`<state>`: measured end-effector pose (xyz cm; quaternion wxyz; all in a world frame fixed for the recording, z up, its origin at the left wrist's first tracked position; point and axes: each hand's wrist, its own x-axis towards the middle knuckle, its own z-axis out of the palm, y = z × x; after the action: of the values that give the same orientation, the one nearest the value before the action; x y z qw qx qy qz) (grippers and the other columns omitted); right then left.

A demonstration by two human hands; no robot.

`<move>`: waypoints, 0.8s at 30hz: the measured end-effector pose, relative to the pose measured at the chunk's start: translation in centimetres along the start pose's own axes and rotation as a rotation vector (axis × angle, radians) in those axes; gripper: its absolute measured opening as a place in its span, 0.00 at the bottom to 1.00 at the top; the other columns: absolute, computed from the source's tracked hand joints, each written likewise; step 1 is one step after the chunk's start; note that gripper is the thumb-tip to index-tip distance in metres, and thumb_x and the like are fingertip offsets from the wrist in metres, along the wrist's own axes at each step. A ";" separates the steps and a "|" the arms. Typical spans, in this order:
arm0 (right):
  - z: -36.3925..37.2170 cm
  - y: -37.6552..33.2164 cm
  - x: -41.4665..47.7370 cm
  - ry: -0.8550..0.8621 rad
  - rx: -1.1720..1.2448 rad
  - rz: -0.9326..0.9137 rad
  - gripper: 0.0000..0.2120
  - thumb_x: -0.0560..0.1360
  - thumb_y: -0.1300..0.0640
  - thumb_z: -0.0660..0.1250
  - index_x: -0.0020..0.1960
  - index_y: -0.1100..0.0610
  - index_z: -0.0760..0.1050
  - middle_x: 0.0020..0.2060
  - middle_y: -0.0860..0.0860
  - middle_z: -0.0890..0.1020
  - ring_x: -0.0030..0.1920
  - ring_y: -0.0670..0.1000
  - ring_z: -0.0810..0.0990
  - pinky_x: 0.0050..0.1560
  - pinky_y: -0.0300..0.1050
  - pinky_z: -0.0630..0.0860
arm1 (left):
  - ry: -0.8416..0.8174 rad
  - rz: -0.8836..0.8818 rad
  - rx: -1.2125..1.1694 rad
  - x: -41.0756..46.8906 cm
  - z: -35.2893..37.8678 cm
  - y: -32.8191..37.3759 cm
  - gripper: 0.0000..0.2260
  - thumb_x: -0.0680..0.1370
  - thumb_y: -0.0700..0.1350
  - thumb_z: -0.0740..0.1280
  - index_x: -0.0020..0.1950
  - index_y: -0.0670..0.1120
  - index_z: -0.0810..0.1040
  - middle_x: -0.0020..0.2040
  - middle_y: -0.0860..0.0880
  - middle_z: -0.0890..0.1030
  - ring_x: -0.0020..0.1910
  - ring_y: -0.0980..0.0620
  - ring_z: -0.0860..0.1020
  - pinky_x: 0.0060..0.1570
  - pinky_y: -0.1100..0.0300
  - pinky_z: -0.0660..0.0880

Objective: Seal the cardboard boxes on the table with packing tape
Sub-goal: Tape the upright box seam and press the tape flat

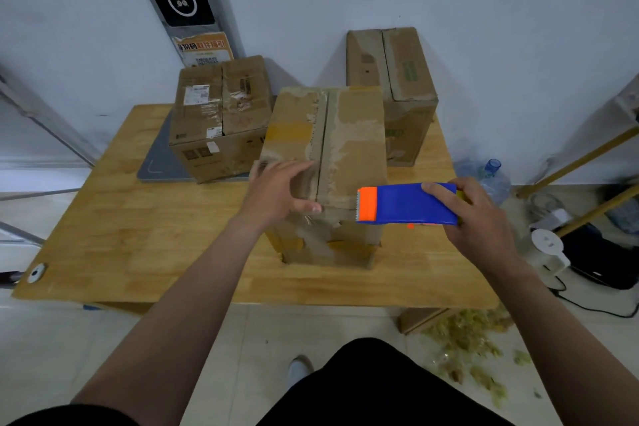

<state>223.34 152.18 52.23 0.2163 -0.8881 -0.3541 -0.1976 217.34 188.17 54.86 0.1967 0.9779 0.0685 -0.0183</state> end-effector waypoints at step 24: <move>-0.4 -0.1 -0.2 -0.006 0.009 -0.002 0.33 0.72 0.63 0.71 0.73 0.44 0.67 0.57 0.54 0.72 0.53 0.56 0.75 0.33 0.46 0.75 | 0.052 0.091 -0.041 1.1 3.2 3.7 0.42 0.68 0.72 0.71 0.80 0.60 0.64 0.81 0.61 0.60 0.82 0.58 0.50 0.79 0.42 0.35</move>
<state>223.01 151.92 52.48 0.2189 -0.8874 -0.3566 -0.1934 218.96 183.70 53.29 0.2156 0.9759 0.0295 0.0175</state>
